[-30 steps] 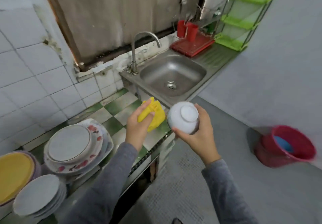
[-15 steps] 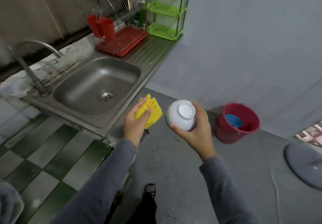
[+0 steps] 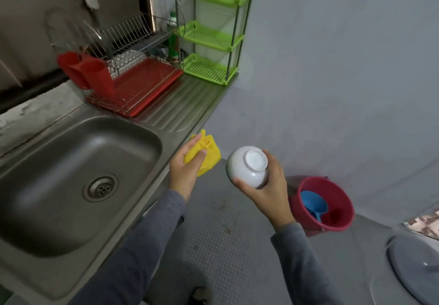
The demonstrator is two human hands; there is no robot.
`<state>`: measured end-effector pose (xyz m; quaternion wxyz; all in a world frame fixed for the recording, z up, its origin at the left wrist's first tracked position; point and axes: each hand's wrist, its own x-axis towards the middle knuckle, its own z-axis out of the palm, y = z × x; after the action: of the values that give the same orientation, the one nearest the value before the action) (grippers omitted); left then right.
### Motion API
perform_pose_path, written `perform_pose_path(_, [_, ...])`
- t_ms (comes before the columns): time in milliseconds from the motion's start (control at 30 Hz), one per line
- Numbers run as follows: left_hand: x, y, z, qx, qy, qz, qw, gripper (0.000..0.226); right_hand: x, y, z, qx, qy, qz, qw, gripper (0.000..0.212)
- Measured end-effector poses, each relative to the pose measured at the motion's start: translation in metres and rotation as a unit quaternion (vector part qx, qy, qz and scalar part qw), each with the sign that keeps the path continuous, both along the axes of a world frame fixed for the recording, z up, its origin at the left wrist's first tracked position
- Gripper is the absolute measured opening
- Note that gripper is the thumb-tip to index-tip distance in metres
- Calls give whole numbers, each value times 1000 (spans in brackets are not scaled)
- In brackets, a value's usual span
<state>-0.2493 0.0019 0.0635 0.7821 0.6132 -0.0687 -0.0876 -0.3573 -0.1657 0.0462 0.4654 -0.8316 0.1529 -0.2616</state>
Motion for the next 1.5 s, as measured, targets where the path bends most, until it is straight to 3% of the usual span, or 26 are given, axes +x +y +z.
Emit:
perform_pose_path(300, [100, -76, -20, 47, 0, 37, 998, 40, 118, -87, -18, 9, 3, 53, 999, 93])
perform_pose_path(667, [208, -147, -7, 4, 61, 196, 979, 40, 287, -174, -10, -17, -8, 207, 978, 83])
perform_pose_path(933, [268, -118, -9, 7, 80, 307, 948, 35, 399, -147, -16, -13, 20, 287, 958, 93])
perform_pose_path(1233, [342, -82, -4, 20, 59, 365, 929, 37, 500, -99, -18, 22, 17, 334, 942, 86])
perform_pose_path(1500, [384, -82, -13, 1, 90, 410, 908, 38, 575, -86, -20, 20, 36, 365, 930, 84])
